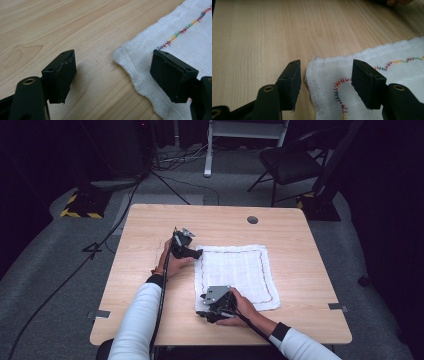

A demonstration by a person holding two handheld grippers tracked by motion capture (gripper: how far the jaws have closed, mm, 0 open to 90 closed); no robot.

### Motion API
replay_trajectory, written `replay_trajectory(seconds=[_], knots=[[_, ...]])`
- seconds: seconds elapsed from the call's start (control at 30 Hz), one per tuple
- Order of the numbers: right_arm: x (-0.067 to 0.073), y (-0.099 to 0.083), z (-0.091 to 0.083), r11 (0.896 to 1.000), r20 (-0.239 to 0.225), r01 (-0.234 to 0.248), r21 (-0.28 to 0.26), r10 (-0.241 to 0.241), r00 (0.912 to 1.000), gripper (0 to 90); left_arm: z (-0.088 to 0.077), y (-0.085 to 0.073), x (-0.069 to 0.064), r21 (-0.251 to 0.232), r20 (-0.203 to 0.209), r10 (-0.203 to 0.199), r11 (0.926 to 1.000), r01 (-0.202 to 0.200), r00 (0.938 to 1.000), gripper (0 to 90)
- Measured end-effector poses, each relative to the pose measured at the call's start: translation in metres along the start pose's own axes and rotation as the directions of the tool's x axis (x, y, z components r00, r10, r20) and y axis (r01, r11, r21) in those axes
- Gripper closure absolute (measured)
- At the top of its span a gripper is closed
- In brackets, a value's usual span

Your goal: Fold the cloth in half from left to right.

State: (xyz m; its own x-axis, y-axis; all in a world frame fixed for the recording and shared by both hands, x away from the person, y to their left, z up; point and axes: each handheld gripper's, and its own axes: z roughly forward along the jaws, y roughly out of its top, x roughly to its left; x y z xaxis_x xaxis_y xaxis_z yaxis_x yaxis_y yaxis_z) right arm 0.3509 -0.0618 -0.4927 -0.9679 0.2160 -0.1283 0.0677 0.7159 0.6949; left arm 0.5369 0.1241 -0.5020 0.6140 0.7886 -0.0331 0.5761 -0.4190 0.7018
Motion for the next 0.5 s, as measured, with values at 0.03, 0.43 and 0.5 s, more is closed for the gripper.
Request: replay_trajectory(seconds=[0.03, 0.43, 0.5], knots=[[-0.0002, 0.0001, 0.0017, 1.0, 0.004, 0.0, 0.002, 0.0, 1.0, 44.1, -0.0003, -0.0006, 0.0, -0.005, 0.006, 0.001, 1.0, -0.001, 1.0, 23.6], [-0.0033, -0.0032, -0.0032, 0.999, 0.067, -0.036, 0.03, 0.034, 0.9972, 81.5, -0.0068, -0.0038, 0.0018, -0.019, 0.073, 0.043, 0.999, -0.042, 0.9964, 54.6], [-0.0033, -0.003, -0.0031, 0.999, 0.072, -0.033, 0.033, 0.031, 0.9969, 83.7, -0.0072, -0.0041, 0.0019, -0.024, 0.092, 0.048, 0.9987, -0.046, 0.9946, 63.9]])
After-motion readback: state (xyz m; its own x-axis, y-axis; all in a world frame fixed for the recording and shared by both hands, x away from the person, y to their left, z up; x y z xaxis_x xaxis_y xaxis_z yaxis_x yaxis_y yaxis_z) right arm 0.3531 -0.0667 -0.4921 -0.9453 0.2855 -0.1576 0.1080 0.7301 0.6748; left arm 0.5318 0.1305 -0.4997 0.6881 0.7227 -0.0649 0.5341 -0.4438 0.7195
